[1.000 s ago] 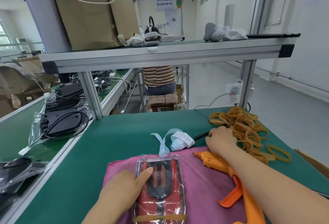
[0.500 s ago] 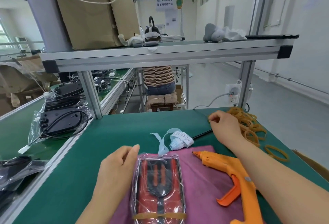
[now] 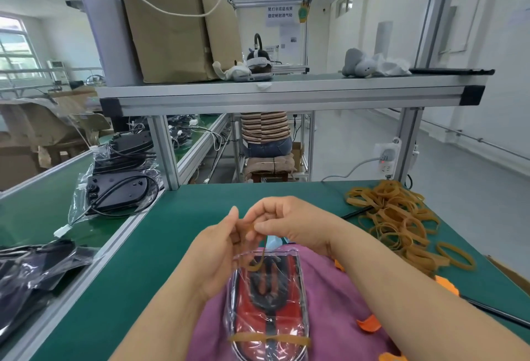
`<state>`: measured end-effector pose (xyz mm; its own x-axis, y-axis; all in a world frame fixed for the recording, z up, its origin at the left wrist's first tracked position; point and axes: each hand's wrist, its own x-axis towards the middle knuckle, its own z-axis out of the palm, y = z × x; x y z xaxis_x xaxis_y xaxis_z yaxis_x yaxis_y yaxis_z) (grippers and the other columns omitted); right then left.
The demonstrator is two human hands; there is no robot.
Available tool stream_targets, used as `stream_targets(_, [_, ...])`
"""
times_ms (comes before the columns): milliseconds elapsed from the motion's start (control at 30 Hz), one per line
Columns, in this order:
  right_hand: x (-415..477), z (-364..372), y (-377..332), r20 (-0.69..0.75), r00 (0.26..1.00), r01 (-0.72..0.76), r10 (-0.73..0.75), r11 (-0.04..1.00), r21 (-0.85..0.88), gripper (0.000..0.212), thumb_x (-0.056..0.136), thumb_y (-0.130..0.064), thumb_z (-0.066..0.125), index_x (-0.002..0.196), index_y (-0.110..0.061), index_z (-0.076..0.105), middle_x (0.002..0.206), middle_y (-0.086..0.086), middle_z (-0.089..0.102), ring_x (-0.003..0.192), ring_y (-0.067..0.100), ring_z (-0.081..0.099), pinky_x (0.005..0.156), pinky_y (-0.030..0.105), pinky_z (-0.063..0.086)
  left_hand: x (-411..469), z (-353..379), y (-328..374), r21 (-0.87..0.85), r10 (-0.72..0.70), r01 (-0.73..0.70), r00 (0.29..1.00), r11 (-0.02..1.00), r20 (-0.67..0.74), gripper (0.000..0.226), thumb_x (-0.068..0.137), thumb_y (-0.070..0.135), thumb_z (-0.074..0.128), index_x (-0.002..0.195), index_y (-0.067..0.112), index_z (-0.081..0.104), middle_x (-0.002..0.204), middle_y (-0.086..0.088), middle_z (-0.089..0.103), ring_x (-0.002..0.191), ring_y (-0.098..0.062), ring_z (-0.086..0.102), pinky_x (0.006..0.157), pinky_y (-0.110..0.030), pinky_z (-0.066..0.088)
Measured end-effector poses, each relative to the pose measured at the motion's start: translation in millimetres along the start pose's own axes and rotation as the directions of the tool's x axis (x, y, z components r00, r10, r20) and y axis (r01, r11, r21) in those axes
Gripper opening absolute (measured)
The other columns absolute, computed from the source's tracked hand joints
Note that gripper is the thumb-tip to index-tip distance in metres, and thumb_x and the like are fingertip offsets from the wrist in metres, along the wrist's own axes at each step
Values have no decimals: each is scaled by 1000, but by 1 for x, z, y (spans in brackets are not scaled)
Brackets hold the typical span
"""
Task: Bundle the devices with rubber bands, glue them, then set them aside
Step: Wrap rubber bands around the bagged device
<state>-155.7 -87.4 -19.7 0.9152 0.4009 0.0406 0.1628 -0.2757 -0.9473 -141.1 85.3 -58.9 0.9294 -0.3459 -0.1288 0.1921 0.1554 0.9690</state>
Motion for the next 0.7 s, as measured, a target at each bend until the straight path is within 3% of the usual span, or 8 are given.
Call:
stream_targets(133, [1,4,8,-70,997,17,-23,996,-87,21,94,-5,56,101,-20,69,91,-5,73,85,2,65,87,20,50,-5,-11,-4,-90,-124,136,984,987,127,43,90,50,48,80,14,70,81,-9,69,71,-18,66,75,-33,49])
stream_targets(300, [0,11,21,-215,976,40,-28,998,55,16,93,-16,64,102,-28,70,99,-8,75,92,0,67,82,18,51,-10,-21,-3,-241,-209,286,931,928,298,39,88,42,53,81,11,75,76,-6,66,67,-18,65,65,-33,54])
stream_targets(367, [-1,5,31,-397,916,-105,53,988,-110,15,89,-36,66,99,-25,71,97,-7,73,90,8,67,81,29,55,-10,-30,-3,-365,-165,277,937,889,309,39,90,38,51,89,8,77,82,-7,68,71,-20,67,68,-37,55])
stream_targets(433, [-1,-5,43,-504,853,-380,137,824,-420,40,90,-47,59,88,-9,70,88,9,69,82,27,63,77,37,52,-9,-42,-3,-431,-111,230,953,872,283,39,91,29,47,100,7,77,97,-9,72,83,-21,71,73,-39,57])
stream_targets(500, [-4,-7,57,-496,819,-542,289,674,-502,49,89,-56,53,67,-13,58,70,9,57,65,23,54,58,31,43,-7,-52,-4,-425,-99,191,968,885,230,36,90,19,46,107,7,76,107,-9,73,90,-20,72,78,-41,58])
stream_targets(533, [-5,-5,64,-468,802,-577,371,684,-446,47,87,-61,54,66,-19,54,68,2,54,63,16,52,53,27,40,-6,-54,-5,-391,-109,175,977,904,185,36,88,13,46,110,8,74,108,-9,73,90,-19,72,79,-41,57])
stream_targets(633, [-7,4,81,-327,741,-621,587,784,2,42,80,-60,67,93,-20,63,76,-5,65,69,11,62,52,21,51,-3,-55,-10,-269,-110,113,994,957,25,42,91,-8,37,114,8,69,103,-12,75,81,-18,74,77,-40,56])
stream_targets(700, [-8,7,82,-266,743,-611,614,785,107,31,84,-50,71,95,-22,64,64,-11,64,63,6,57,50,19,48,-4,-54,-14,-227,-106,90,993,970,-59,40,97,-11,36,112,7,68,98,-16,75,72,-18,74,66,-34,60])
